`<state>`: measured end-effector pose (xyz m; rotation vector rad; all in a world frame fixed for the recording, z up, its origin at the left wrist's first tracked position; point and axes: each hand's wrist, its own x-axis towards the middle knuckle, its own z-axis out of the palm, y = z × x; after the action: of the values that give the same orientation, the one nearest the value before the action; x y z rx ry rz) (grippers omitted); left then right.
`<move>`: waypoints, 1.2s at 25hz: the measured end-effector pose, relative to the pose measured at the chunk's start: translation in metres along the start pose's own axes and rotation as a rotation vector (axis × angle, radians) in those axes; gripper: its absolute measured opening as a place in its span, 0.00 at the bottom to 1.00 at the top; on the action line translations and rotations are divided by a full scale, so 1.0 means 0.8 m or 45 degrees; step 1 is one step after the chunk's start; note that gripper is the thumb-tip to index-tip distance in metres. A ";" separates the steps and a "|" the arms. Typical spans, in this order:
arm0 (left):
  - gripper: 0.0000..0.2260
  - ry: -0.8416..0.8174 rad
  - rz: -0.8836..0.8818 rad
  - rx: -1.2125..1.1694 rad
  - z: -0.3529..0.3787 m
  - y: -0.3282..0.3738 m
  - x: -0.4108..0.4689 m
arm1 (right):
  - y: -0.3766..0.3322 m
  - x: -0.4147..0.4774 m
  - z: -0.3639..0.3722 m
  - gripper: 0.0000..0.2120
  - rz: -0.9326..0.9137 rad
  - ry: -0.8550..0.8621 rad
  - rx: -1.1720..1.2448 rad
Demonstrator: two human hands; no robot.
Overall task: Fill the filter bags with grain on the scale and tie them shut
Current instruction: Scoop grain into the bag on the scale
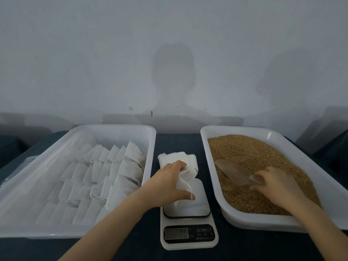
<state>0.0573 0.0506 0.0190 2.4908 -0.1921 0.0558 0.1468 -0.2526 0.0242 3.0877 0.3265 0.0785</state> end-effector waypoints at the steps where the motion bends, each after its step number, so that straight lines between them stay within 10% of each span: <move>1: 0.33 -0.007 0.000 0.014 0.000 0.000 0.000 | 0.000 0.002 0.003 0.19 0.002 0.034 -0.002; 8: 0.32 -0.015 -0.005 0.053 0.001 -0.004 0.000 | 0.030 -0.005 -0.021 0.06 0.005 0.238 0.104; 11: 0.32 -0.028 0.007 0.067 0.002 -0.005 0.001 | 0.084 -0.009 -0.036 0.25 -0.008 0.374 -0.295; 16: 0.33 -0.038 0.008 0.114 0.003 -0.005 0.001 | 0.104 -0.014 -0.043 0.30 -0.066 0.282 -0.663; 30: 0.31 -0.086 0.014 0.076 0.003 -0.005 0.002 | 0.046 -0.011 -0.006 0.14 -0.146 0.125 0.232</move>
<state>0.0596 0.0520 0.0148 2.5531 -0.2354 -0.0182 0.1452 -0.2904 0.0301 3.2431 0.5427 0.2093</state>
